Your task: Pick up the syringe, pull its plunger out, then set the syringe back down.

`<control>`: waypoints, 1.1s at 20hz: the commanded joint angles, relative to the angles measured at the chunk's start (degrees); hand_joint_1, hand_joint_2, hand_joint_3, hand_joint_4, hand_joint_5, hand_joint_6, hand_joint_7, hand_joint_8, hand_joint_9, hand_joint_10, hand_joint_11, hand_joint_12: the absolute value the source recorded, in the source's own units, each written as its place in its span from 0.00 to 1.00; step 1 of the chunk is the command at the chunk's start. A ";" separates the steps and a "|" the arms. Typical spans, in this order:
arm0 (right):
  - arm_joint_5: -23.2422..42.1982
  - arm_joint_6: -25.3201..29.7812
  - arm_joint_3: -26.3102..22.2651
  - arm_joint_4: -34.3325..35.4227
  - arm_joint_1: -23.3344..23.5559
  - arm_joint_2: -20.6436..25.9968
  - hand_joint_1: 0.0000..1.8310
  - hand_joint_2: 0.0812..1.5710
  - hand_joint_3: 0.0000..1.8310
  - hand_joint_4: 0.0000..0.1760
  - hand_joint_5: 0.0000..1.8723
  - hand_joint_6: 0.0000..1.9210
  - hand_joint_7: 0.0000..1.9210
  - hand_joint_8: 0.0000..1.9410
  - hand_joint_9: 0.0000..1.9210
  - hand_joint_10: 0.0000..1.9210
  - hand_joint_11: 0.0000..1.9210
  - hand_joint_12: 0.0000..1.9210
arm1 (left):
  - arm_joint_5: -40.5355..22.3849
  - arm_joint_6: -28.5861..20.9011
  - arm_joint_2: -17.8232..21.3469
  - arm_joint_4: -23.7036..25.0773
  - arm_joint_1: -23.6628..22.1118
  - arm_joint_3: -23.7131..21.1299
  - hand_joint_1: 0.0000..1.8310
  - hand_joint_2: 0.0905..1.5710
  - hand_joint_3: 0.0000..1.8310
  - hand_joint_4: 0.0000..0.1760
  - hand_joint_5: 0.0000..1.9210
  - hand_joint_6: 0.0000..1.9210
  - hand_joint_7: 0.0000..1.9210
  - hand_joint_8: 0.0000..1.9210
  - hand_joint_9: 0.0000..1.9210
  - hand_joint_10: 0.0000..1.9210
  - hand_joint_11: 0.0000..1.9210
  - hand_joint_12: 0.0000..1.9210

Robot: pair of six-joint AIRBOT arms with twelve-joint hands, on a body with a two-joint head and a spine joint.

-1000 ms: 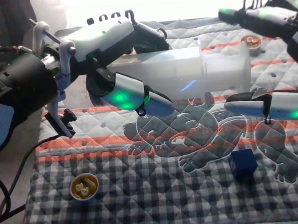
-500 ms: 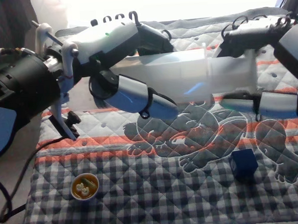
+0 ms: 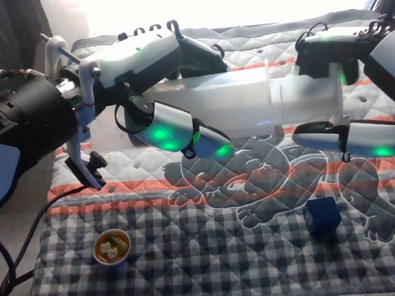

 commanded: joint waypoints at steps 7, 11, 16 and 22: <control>9.67 -0.11 -0.29 4.31 -2.55 2.13 0.73 0.73 0.00 0.00 0.45 0.58 0.45 0.64 0.42 0.76 0.36 0.92 | 10.02 0.00 1.99 -2.83 0.89 0.92 0.66 0.76 0.00 0.00 0.48 0.50 0.34 0.85 0.25 0.85 0.16 1.00; 11.87 -0.39 -0.77 6.54 -4.06 2.74 0.64 0.75 0.00 0.13 0.43 0.65 0.44 0.66 0.34 0.77 0.27 0.91 | 10.64 0.00 2.26 -4.29 1.69 1.23 0.66 0.76 0.00 0.00 0.48 0.52 0.34 0.83 0.24 0.81 0.14 1.00; 13.92 -0.65 -1.30 8.84 -5.70 3.47 0.72 0.74 0.00 0.00 0.43 0.60 0.44 0.66 0.40 0.78 0.31 0.92 | 11.21 -0.02 2.63 -6.29 2.82 1.65 0.66 0.76 0.00 0.00 0.48 0.49 0.34 0.85 0.26 0.82 0.18 1.00; 16.96 -0.75 -2.24 12.14 -8.57 4.78 0.73 0.73 0.00 0.00 0.45 0.59 0.44 0.64 0.43 0.74 0.38 0.90 | 11.58 -0.05 2.69 -7.39 3.30 2.00 0.66 0.77 0.00 0.00 0.47 0.49 0.32 0.87 0.26 0.85 0.21 1.00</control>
